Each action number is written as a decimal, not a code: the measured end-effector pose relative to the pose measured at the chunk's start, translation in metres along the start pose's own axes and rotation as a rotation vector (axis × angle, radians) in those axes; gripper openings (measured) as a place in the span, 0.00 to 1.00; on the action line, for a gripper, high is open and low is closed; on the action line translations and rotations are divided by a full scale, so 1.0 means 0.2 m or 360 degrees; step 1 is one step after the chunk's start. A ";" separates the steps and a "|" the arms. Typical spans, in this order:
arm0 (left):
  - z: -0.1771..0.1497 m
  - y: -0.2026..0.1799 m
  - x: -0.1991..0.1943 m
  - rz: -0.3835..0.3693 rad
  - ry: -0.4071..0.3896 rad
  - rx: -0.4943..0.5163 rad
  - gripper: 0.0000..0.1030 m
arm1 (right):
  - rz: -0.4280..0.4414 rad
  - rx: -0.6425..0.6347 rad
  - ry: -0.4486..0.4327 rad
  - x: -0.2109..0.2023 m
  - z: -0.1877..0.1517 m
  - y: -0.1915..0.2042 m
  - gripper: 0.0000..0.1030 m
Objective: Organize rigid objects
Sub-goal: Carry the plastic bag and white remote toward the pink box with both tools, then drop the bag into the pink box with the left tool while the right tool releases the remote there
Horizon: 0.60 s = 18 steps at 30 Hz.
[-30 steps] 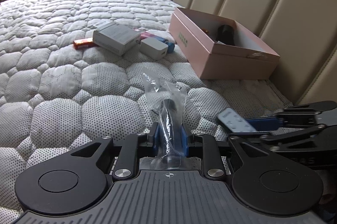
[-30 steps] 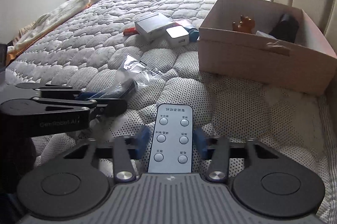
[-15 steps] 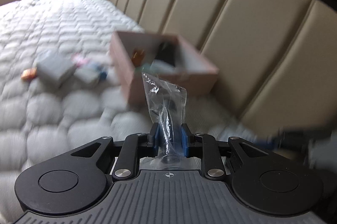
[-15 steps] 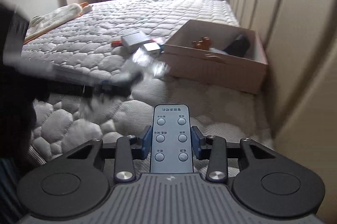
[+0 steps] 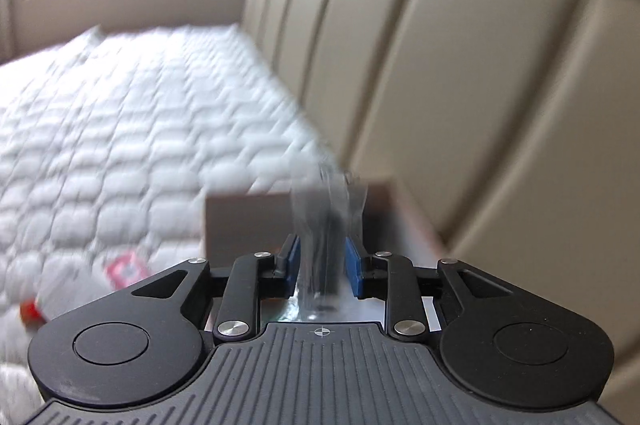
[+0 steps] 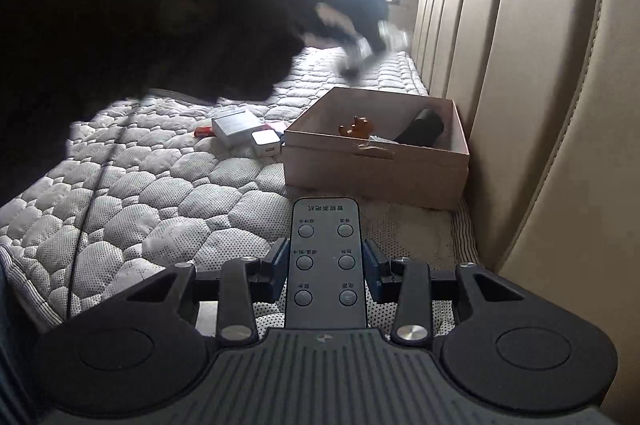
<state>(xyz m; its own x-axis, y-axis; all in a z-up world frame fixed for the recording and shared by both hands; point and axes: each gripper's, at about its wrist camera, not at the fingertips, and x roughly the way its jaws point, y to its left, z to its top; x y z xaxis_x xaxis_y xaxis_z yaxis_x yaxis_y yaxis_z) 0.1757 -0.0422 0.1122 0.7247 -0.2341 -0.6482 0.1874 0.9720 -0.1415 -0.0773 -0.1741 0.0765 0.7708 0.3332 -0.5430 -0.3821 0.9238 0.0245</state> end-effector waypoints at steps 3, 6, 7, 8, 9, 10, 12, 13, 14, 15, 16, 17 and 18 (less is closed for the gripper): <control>-0.05 0.00 0.04 0.0012 0.0016 -0.0018 0.27 | -0.0004 0.0003 -0.0002 0.00 -0.03 -0.01 0.37; -0.08 0.00 0.01 -0.0006 0.0015 0.0000 0.27 | -0.0007 0.0008 0.0014 0.01 -0.05 -0.04 0.37; -0.09 0.00 0.00 -0.0017 0.0014 0.0001 0.27 | -0.0011 0.0015 0.0023 0.02 -0.06 -0.04 0.37; -0.10 0.00 -0.04 -0.0029 0.0009 0.0000 0.27 | -0.0016 0.0026 0.0035 0.03 -0.06 -0.05 0.37; -0.11 0.01 -0.06 -0.0042 0.0004 0.0001 0.27 | -0.0020 0.0040 0.0047 0.04 -0.06 -0.06 0.37; -0.12 0.02 -0.08 -0.0058 -0.0004 -0.0002 0.27 | -0.0020 0.0052 0.0055 0.04 -0.06 -0.06 0.37; -0.17 0.05 -0.15 -0.0104 -0.0025 -0.0011 0.27 | -0.0018 0.0065 0.0065 0.05 -0.05 -0.07 0.37; -0.20 0.06 -0.18 -0.0129 -0.0037 -0.0010 0.27 | -0.0023 0.0065 0.0068 0.05 -0.05 -0.07 0.37; -0.23 0.08 -0.21 -0.0149 -0.0048 -0.0009 0.27 | -0.0032 0.0061 0.0069 0.05 -0.04 -0.06 0.37; -0.26 0.09 -0.23 -0.0167 -0.0058 -0.0006 0.27 | -0.0042 0.0054 0.0071 0.05 -0.04 -0.06 0.37; -0.30 0.11 -0.26 -0.0182 -0.0067 -0.0006 0.27 | -0.0050 0.0045 0.0073 0.05 -0.03 -0.05 0.37; -0.34 0.12 -0.30 -0.0197 -0.0074 -0.0010 0.27 | -0.0058 0.0038 0.0077 0.06 -0.02 -0.05 0.37; -0.38 0.14 -0.33 -0.0214 -0.0079 -0.0017 0.27 | -0.0063 0.0032 0.0083 0.06 -0.01 -0.04 0.37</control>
<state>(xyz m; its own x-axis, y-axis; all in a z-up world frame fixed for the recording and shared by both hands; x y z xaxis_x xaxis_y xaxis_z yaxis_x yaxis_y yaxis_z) 0.0827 0.0020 0.0933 0.7256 -0.3625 -0.5849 0.2783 0.9320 -0.2324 -0.0653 -0.1779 0.0682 0.7572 0.2864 -0.5870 -0.3412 0.9398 0.0184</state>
